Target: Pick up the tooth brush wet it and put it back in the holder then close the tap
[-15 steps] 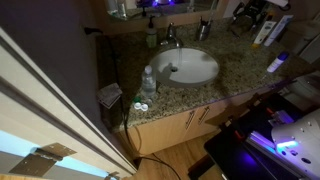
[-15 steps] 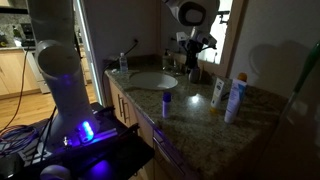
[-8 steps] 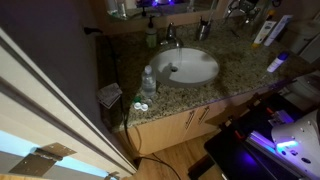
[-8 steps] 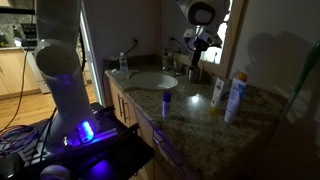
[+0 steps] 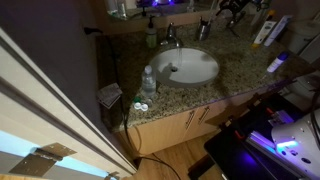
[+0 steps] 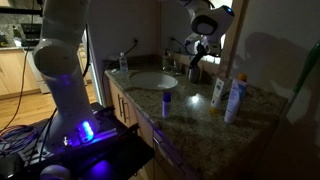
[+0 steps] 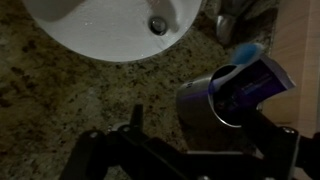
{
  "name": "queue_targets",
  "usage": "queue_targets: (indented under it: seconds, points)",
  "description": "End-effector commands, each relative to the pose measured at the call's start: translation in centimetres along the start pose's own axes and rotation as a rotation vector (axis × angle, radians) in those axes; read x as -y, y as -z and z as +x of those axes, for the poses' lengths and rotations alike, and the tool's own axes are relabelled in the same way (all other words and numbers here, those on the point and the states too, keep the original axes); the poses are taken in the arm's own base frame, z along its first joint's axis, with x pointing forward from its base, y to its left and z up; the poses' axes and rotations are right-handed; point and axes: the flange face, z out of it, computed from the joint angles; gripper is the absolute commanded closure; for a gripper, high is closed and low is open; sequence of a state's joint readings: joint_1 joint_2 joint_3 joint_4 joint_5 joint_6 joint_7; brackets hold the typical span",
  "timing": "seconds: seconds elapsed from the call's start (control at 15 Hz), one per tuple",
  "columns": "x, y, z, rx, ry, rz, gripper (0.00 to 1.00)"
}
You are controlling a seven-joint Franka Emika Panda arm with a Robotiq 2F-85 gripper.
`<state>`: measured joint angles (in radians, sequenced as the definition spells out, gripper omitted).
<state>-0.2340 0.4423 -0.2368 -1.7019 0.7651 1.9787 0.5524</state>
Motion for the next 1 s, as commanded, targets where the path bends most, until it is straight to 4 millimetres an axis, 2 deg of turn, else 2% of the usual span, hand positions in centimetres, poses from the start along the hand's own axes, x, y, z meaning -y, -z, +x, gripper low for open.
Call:
queue_targets:
  seconds: [0.0, 0.13, 0.2, 0.4, 0.8, 0.87, 0.93]
  points:
    - [1.8, -1.7, 1.5, 0.114, -0.133, 0.105, 0.0]
    - [2.5, -2.2, 1.7, 0.153, -0.177, 0.173, 0.0]
    - [1.6, -2.1, 1.3, 0.107, -0.138, 0.123, 0.0]
    - [2.1, -2.5, 1.4, 0.129, -0.162, 0.153, 0.0]
    - [1.5, -4.8, -0.5, 0.183, -0.122, 0.07, 0.0]
    - [2.0, -4.2, 0.1, 0.163, -0.138, 0.095, 0.0]
    - [2.0, -4.5, -0.2, 0.169, -0.135, 0.088, 0.0]
